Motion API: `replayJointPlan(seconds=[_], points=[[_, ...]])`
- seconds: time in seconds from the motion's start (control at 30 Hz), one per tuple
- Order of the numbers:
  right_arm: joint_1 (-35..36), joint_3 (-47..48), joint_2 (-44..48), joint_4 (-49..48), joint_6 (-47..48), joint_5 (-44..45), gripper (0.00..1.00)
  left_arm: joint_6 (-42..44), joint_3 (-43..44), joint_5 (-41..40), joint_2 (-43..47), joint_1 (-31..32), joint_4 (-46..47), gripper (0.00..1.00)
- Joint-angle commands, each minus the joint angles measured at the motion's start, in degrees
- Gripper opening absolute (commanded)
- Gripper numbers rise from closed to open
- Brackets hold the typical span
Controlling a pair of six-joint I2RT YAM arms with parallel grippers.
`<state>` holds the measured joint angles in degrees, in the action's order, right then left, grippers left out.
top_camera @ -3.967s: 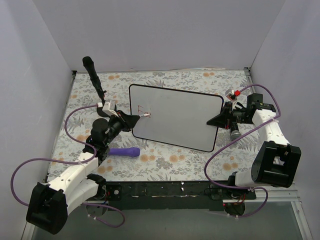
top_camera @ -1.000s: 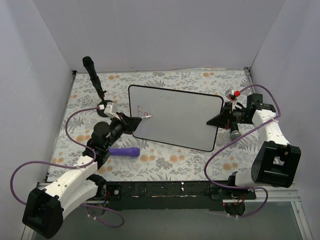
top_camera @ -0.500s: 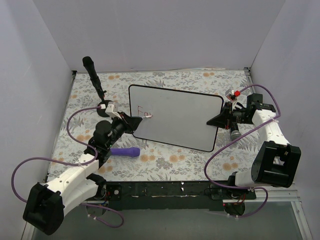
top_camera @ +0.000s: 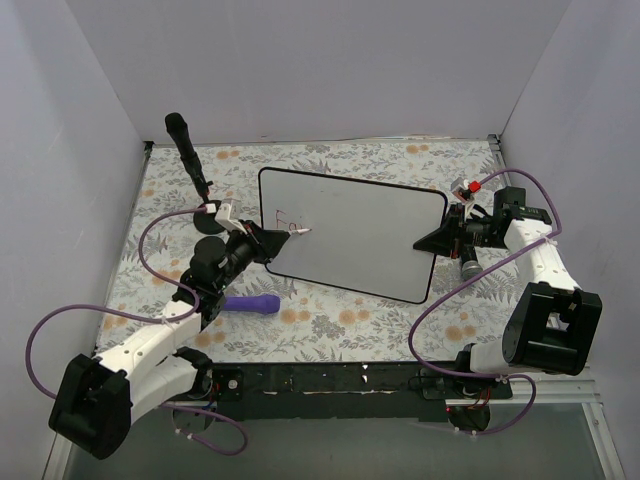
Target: Write a sentence on the whiteboard
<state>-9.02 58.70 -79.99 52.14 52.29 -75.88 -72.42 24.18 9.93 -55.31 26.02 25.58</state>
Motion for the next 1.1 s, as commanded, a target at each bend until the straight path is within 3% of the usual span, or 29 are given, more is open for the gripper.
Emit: replayJointPlan(seconds=[0.0, 0.4, 1.07], points=[[0.40, 0.19, 1.59, -1.16, 2.55, 1.52, 0.01, 0.09, 2.27, 0.61, 0.02, 0.08, 1.31, 0.00], [0.31, 0.36, 1.32, -0.99, 2.55, 1.43, 0.01, 1.49, 2.89, -2.11, 5.39, -0.01, -2.20, 0.00], [0.40, 0.37, 1.24, -0.90, 2.55, 1.52, 0.01, 3.34, 3.68, -2.99, 0.73, -0.01, -2.90, 0.00]])
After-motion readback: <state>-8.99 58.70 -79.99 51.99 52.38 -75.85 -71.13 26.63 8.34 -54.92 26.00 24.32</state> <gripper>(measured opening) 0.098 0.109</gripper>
